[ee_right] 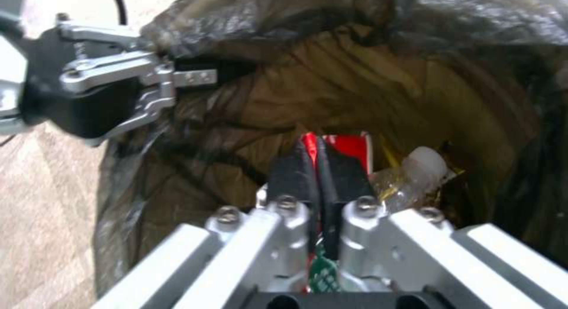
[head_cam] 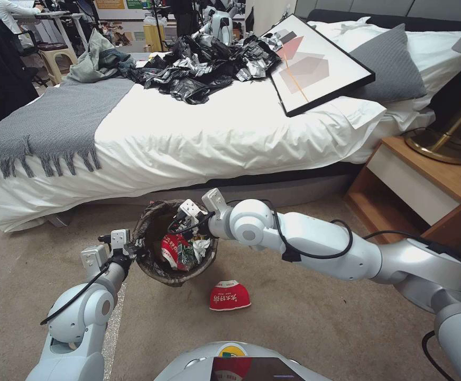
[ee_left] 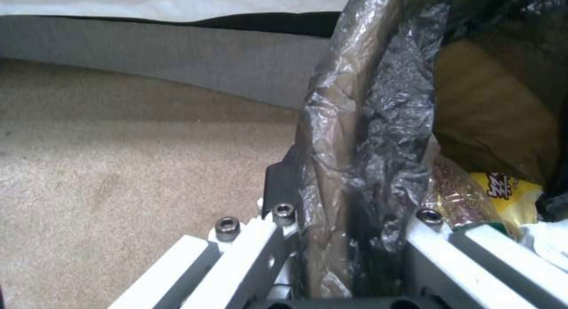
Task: Pick up the trash bin, then pick up the garbage from the floor and place it into the trash bin.
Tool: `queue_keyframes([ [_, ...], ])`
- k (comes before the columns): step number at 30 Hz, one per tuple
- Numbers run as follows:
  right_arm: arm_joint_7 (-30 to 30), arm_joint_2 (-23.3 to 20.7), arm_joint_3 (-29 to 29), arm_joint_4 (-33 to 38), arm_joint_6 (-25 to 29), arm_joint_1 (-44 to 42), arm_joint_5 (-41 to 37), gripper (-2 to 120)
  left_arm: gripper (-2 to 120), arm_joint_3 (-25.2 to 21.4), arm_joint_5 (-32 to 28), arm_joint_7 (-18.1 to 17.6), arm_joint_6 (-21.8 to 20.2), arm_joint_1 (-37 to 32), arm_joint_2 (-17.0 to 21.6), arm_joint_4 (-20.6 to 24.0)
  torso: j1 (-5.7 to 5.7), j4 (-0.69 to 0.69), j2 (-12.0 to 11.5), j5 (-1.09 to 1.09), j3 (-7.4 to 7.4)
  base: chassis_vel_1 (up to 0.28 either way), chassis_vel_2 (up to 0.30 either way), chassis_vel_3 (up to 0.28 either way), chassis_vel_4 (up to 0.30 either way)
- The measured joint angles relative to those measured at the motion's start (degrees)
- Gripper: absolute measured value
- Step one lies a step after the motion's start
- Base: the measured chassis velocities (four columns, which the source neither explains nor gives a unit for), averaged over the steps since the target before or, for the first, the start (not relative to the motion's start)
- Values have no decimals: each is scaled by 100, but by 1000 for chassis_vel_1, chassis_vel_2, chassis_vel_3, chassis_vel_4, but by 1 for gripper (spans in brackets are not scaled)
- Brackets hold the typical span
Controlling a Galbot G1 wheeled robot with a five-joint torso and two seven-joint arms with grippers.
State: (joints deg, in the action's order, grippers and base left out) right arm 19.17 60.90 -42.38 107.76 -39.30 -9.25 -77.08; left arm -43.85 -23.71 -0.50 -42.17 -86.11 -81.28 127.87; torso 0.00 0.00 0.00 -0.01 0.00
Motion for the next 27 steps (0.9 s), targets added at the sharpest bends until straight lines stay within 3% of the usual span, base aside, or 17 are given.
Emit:
queue_keyframes([
  [4, -30, 11, 61, -50, 32, -43, -1, 14, 0, 0, 6, 0, 0, 2, -20, -9, 0, 0, 0, 0, 0, 0, 0, 0, 0],
  [11, -430, 48, 384, -133, 451, -152, -85, 46, 0, 8, 59, 23, 2, 12, -97, -33, 0, -1, 0, 1, 0, 0, 0, 0, 0],
  [15, -493, 86, 436, -133, 582, -179, -149, 56, 0, 2, 59, 27, 3, 24, -99, -37, 0, -1, 0, 1, 0, 0, 0, 0, 0],
  [21, -617, 113, 602, -51, 844, -206, -352, 83, 0, -44, 41, 52, 3, 37, -81, -93, 0, 0, 0, 1, 0, 0, 0, 0, 0],
  [22, -617, 113, 602, -51, 844, -206, -352, 83, 0, -44, 41, 52, 3, 37, -81, -93, 0, 0, 0, 1, 0, 0, 0, 0, 0],
  [25, -596, 111, 979, 101, 1024, -237, -491, 96, 0, -54, -18, 42, 4, 43, -62, -90, 0, 1, 0, 1, 0, 0, 0, 0, 0],
  [27, -510, 85, 1284, 202, 1066, -286, -567, 99, 0, -59, -63, 27, 4, 43, -59, -75, 0, 1, 0, 1, 0, 0, 0, 0, 0],
])
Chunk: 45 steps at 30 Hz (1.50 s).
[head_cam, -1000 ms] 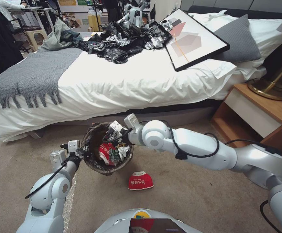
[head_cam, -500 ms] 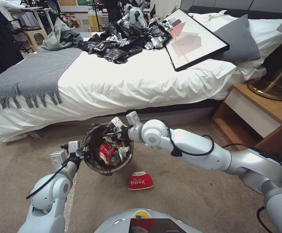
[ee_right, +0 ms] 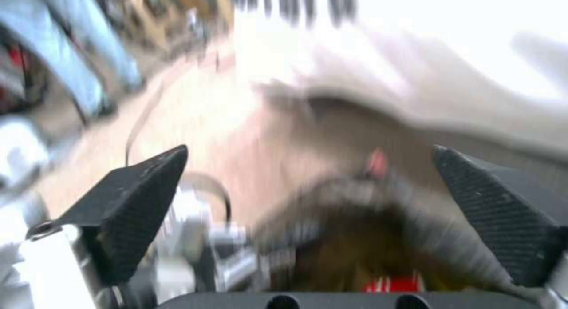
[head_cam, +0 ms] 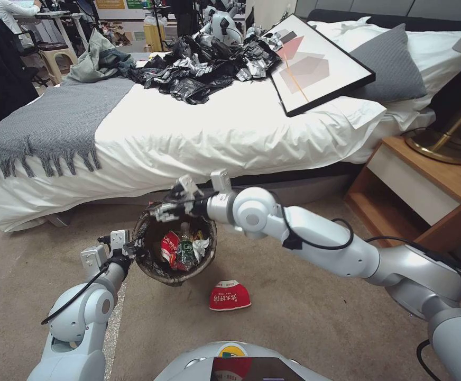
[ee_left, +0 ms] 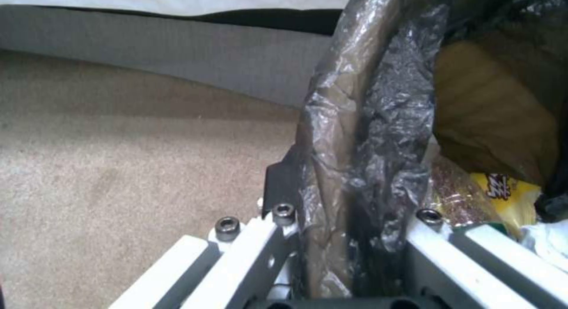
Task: Pick up the trash bin, then pick up the garbage from the floor and place it into the trash bin.
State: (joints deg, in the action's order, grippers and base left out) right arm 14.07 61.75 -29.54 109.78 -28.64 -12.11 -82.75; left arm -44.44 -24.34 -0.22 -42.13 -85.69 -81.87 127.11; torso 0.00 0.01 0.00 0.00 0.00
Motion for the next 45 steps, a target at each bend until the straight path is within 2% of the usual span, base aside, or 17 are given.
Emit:
queue_keyframes([
  [3, 243, -144, 497, 127, 35, -133, 102, 100, 0, -18, -89, -48, 0, -9, 3, 26, 0, 1, 0, 0, 0, 0, 0, 0, 0],
  [5, 451, -370, 1082, 184, 8, -477, 668, 100, 0, -29, -144, -91, 0, -20, 15, 55, 0, 1, 0, 0, -1, 0, 0, 0, 0],
  [6, 451, -370, 1082, 184, 8, -477, 668, 100, 0, -29, -144, -91, 0, -20, 15, 55, 0, 1, 0, 0, -1, 0, 0, 0, 0],
  [9, 741, -649, 2282, 384, -33, -1543, 1792, 100, 0, -33, -234, -186, 0, -33, 68, 98, 0, -2, 0, 5, 0, 0, 0, 0, 0],
  [10, 741, -649, 2282, 384, -33, -1543, 1792, 100, 0, -33, -234, -186, 0, -33, 68, 98, 0, -2, 0, 5, 0, 0, 0, 0, 0],
  [12, 696, -689, 3406, 550, 109, -2542, 3316, 100, 0, -27, -248, -215, 0, -36, 122, 103, 0, -2, 0, 1, -1, 0, 0, 0, 0],
  [13, 696, -689, 3406, 550, 109, -2542, 3316, 100, 0, -27, -248, -215, 0, -36, 122, 103, 0, -2, 0, 1, -1, 0, 0, 0, 0],
  [15, 305, -584, 4371, 545, 530, -3589, 4880, 100, 0, -9, -266, -245, 0, -31, 151, 102, 0, -2, 0, 2, -1, 0, 0, 0, 0],
  [16, 305, -584, 4371, 545, 530, -3589, 4880, 100, 0, -9, -266, -245, 0, -31, 151, 102, 0, -2, 0, 2, -1, 0, 0, 0, 0],
  [18, 124, -302, 5168, 449, 987, -4545, 5877, 100, 0, 18, -295, -276, 0, -26, 159, 102, 0, -4, 0, 2, -1, 0, 0, 0, 0],
  [19, 124, -302, 5168, 449, 987, -4545, 5877, 100, 0, 18, -295, -276, 0, -26, 159, 102, 0, -4, 0, 2, -1, 0, 0, 0, 0],
  [20, 77, -98, 5420, 388, 1206, -4901, 6237, 100, 0, 30, -297, -284, 0, -24, 149, 100, 0, -5, 0, -1, -1, 0, 0, 0, 0],
  [21, 18, 386, 5782, 216, 1645, -5490, 6866, 100, 0, 38, -298, -295, 0, -31, 130, 99, 0, -4, 0, 2, -1, 0, 0, 0, 0],
  [23, -2, 598, 5892, 121, 1855, -5739, 7107, 100, 0, 39, -298, -300, 0, -38, 125, 99, 0, -4, 0, 4, -1, 0, 0, 0, 0],
  [26, -105, 1267, 6239, -292, 2703, -6388, 7759, 100, 0, 43, -298, -300, 0, -80, 136, 107, -1, -3, 0, 2, -1, 0, 0, 0, 0],
  [30, -121, 1454, 6351, -473, 3198, -6458, 7969, 100, 0, 42, -276, -295, 0, -134, 155, 133, 0, 0, 0, -2, 0, 0, 0, 0, 0],
  [45, -107, 1455, 6186, -420, 3137, -6258, 8146, 100, 0, 40, -242, -295, 0, -219, 100, 195, 0, -1, 0, -1, 0, 0, 0, 0, 0],
])
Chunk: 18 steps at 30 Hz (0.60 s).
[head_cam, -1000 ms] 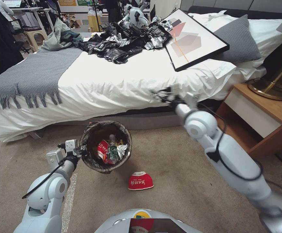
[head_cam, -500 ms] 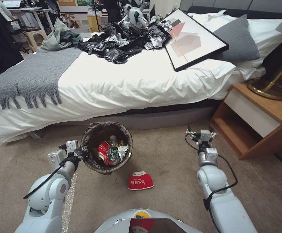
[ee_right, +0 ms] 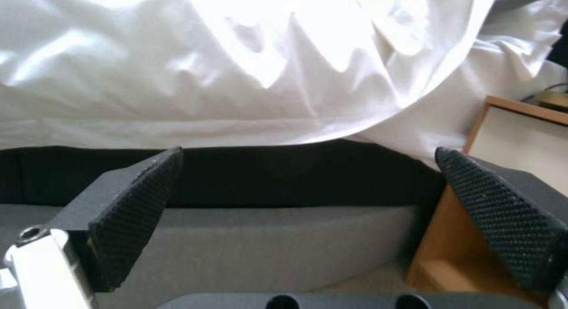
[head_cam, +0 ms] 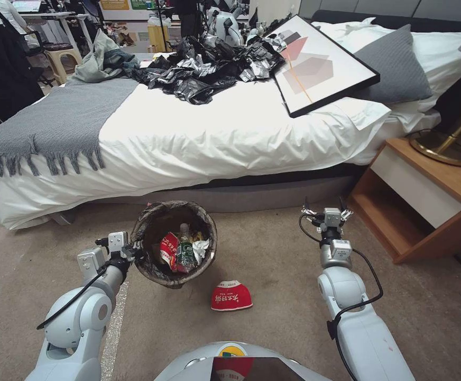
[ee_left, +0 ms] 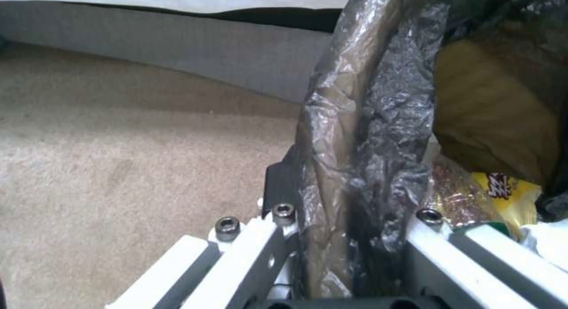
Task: Pick up the trash bin, then pick up the garbage from the floor and place it into the trash bin.
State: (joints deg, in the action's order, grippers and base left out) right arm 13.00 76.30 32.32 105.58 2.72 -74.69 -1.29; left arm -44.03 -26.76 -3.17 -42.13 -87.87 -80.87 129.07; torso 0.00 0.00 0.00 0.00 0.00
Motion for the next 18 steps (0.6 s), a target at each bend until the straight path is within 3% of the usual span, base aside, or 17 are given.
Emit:
queue_keyframes([
  [18, -37, -75, 12, 42, -28, -83, -34, 100, 0, -98, 1, 54, 0, 7, -8, -73, 0, 0, 0, 0, 0, 35, 28, 27, 29],
])
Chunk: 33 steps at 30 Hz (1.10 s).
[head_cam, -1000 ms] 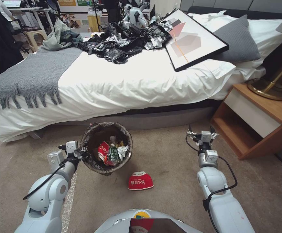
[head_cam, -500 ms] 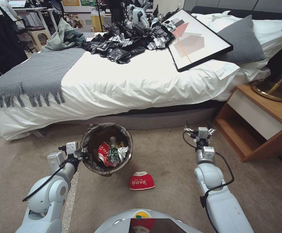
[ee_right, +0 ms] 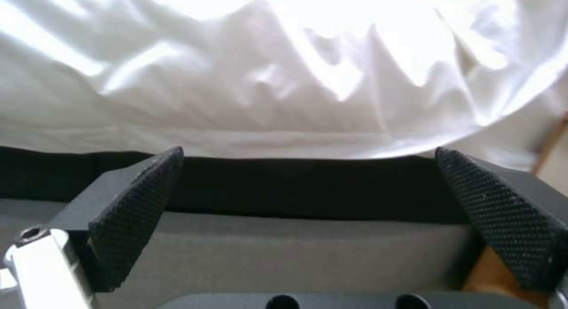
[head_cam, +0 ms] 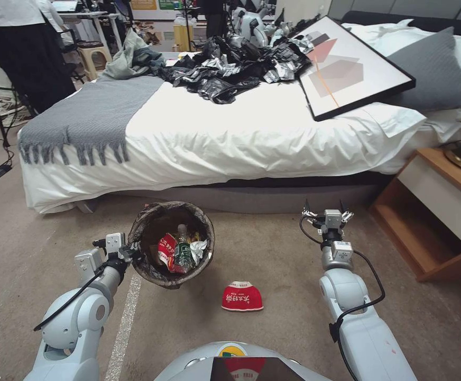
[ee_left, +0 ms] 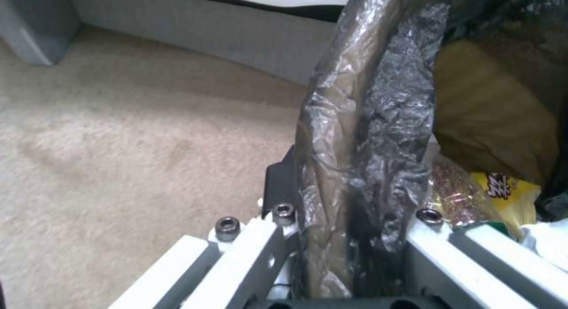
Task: Pick up the trash bin, then pick up the garbage from the floor and place it into the trash bin.
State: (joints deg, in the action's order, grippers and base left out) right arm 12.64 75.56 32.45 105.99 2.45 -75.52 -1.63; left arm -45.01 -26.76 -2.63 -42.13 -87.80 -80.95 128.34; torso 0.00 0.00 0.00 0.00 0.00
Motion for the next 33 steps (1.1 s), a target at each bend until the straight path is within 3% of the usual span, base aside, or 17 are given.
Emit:
queue_keyframes([
  [14, -111, -421, -437, 97, -340, 257, -182, 100, 0, -38, 60, 103, 44, 31, -3, -136, 0, 1, 0, 1, 0, 26, 26, 23, 24],
  [15, -201, -516, -514, 143, -493, 272, -239, 100, 0, -41, 74, 107, 48, 41, 3, -143, 0, 1, 0, 2, 0, 0, 0, 0, 0],
  [17, -496, -1112, -882, 398, -1336, 413, -678, 100, 0, -39, 122, 111, 45, 70, 35, -168, 0, -4, 0, 2, 0, 0, 0, 0, 0],
  [18, -496, -1112, -882, 398, -1336, 413, -678, 100, 0, -39, 122, 111, 45, 70, 35, -168, 0, -4, 0, 2, 0, 0, 0, 0, 0],
  [21, -739, -2203, -1671, 580, -2904, 1043, -1940, 100, 0, -5, 197, 116, 40, 84, 27, -220, 0, 1, 0, -1, 0, 0, 0, 0, 0],
  [22, -739, -2203, -1671, 580, -2904, 1043, -1940, 100, 0, -5, 197, 116, 40, 84, 27, -220, 0, 1, 0, -1, 0, 0, 0, 0, 0],
  [26, -1556, -3078, -2902, 288, -4453, 2089, -3091, 100, 0, -2, 249, 113, 25, 50, -49, -238, 0, 0, -1, 0, 1, 0, 0, 0, 0],
  [28, -1602, -3118, -3057, 234, -4491, 2205, -3185, 100, 0, -4, 250, 96, 17, 50, -55, -238, 0, -1, -1, 0, 1, 0, 0, 0, 0],
  [33, -1774, -3051, -4190, -205, -4567, 3003, -3399, 100, 0, 23, 229, -14, 2, 48, -99, -203, 0, 1, -1, 0, 1, 0, 0, 0, 0],
])
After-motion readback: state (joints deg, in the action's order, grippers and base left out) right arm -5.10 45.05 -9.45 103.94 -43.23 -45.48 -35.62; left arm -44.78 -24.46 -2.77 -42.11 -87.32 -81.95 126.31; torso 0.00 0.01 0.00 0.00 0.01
